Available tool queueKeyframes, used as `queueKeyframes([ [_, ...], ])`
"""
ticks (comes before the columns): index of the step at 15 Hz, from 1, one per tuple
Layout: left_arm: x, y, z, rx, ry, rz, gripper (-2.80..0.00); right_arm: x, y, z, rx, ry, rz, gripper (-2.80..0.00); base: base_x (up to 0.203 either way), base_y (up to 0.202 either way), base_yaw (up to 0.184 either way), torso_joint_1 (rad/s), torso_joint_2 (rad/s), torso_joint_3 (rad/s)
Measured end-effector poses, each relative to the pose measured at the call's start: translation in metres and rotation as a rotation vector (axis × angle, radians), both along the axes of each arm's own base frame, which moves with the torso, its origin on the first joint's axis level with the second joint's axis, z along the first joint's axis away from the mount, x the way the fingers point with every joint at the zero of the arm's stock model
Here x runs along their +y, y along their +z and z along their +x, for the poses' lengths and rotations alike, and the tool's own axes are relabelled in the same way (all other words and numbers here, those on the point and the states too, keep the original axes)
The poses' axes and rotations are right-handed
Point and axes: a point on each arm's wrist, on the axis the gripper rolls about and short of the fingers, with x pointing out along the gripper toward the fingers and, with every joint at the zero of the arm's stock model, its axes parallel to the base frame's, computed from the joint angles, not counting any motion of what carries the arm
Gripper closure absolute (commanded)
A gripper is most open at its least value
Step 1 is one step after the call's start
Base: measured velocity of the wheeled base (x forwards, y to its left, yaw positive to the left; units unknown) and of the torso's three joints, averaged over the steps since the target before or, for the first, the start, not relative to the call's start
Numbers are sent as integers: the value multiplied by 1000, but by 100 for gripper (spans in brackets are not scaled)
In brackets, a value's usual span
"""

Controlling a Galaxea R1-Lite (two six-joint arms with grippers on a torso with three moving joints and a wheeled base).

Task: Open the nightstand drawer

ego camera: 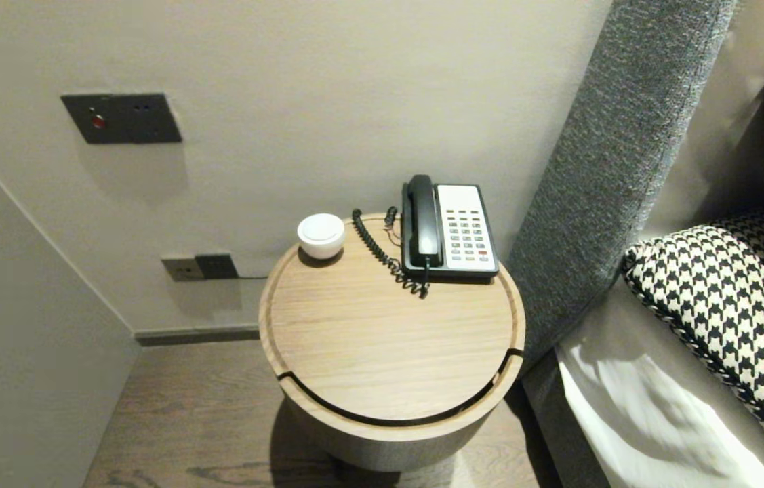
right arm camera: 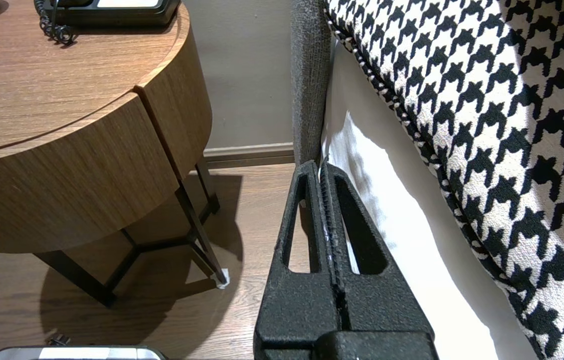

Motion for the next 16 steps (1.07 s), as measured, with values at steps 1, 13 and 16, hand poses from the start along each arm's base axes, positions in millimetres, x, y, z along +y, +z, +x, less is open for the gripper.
queueKeyframes([
  [1,0,-4,-1,0,-3,3,0,0,0,0,0,0,0,0,0,0,0,0,0,0],
  [13,1,-40,-21,-118,-62,49,0,0,0,0,0,0,0,0,0,0,0,0,0,0],
  [16,1,-43,-18,-202,-74,51,0,0,0,0,0,0,0,0,0,0,0,0,0,0],
])
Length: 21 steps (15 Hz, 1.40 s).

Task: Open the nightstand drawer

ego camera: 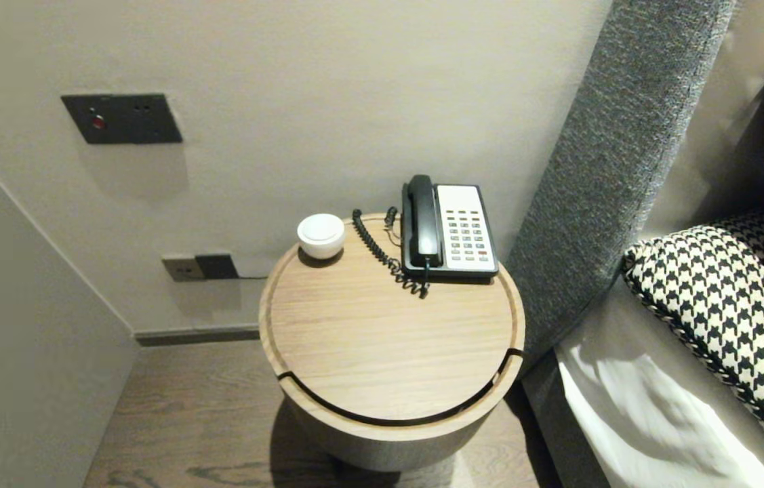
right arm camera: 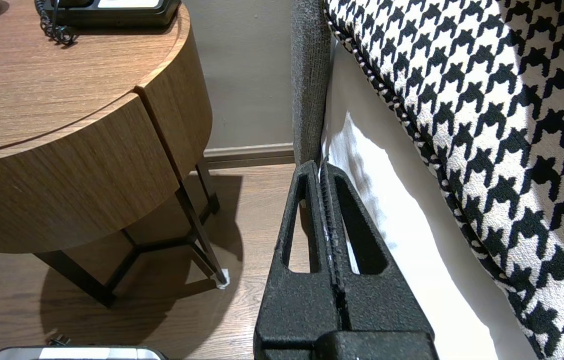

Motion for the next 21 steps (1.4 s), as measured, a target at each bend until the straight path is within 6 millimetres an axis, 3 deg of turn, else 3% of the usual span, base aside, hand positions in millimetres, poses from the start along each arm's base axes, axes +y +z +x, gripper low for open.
queueKeyframes([
  [2,0,2,3,-97,-13,-3,0,0,0,0,0,0,0,0,0,0,0,0,0,0],
  [21,0,-2,4,-87,-19,-17,0,0,0,0,0,0,0,0,0,0,0,0,0,0],
])
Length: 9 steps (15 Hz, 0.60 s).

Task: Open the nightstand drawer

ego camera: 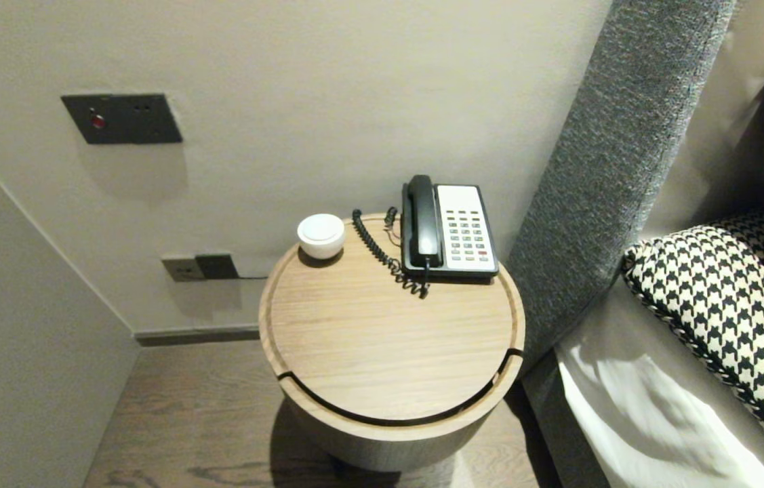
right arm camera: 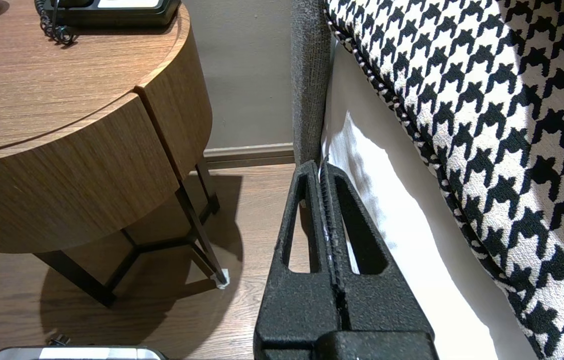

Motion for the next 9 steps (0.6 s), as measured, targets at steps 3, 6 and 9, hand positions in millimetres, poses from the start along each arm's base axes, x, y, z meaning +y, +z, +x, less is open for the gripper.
queueKeyframes([
  [3,0,0,0,0,0,0,0,0,0,0,-1,-1,-2,0,0,0,0,0,0,0],
  [6,0,0,0,0,0,0,0,0,0,0,0,-2,0,0,0,0,0,0,0,0],
  [9,0,0,0,0,0,1,0,0,0,0,0,-1,0,0,0,0,0,0,0,0],
])
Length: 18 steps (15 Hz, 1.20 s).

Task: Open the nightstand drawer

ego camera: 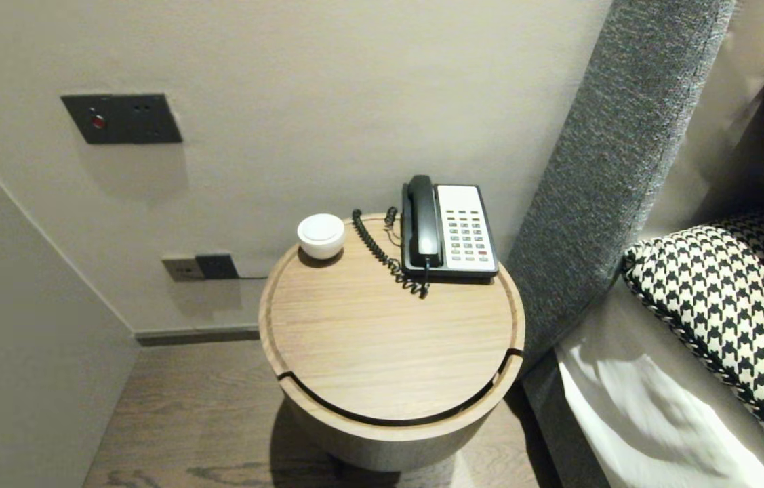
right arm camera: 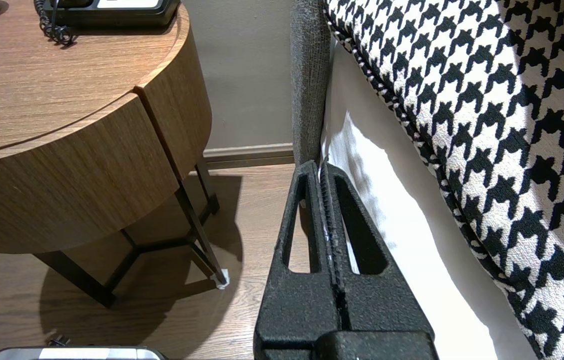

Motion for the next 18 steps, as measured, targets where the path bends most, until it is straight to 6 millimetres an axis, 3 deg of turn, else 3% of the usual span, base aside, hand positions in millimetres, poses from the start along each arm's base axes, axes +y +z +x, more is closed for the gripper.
queueKeyframes([
  [11,0,0,0,0,0,0,0,0,-1,-1,37,-3,-18,0,0,0,0,0,0,0],
  [12,0,0,0,0,0,-1,0,0,7,-4,46,0,-20,0,0,0,0,0,0,0],
  [15,0,0,0,0,0,-1,0,0,56,-13,48,14,-24,0,0,0,0,0,0,0],
  [18,0,0,0,1,0,0,0,1,110,5,111,18,-12,0,0,0,0,0,0,0],
])
